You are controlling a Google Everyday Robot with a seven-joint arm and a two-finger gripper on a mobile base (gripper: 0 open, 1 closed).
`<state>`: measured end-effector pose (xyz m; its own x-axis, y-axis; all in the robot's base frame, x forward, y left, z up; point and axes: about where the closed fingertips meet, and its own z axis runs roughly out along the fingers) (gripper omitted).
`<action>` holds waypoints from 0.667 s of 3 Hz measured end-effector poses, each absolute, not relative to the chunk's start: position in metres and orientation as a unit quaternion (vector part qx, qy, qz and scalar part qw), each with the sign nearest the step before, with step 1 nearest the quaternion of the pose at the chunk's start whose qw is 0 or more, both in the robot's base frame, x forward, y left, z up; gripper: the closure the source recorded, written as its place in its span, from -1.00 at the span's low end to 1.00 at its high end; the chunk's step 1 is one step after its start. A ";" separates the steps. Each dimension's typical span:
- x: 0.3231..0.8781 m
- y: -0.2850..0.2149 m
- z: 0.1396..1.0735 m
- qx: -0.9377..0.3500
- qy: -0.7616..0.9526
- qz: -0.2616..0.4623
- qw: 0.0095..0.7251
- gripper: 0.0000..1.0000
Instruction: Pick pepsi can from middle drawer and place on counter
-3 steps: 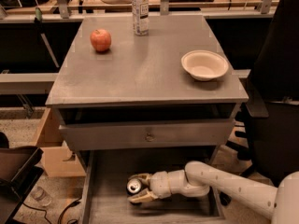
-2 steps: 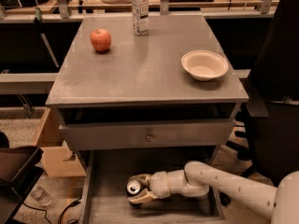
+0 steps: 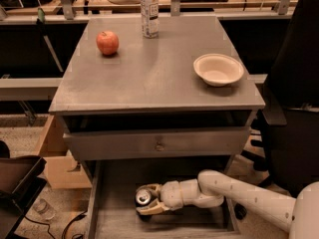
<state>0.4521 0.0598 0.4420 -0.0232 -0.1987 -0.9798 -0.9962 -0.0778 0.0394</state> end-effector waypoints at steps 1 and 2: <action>0.443 0.044 0.493 -0.540 0.533 0.499 0.418 1.00; 0.433 0.022 0.577 -0.532 0.534 0.496 0.432 1.00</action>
Offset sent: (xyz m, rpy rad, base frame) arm -0.0300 -0.0728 0.2567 0.0809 0.0069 -0.0712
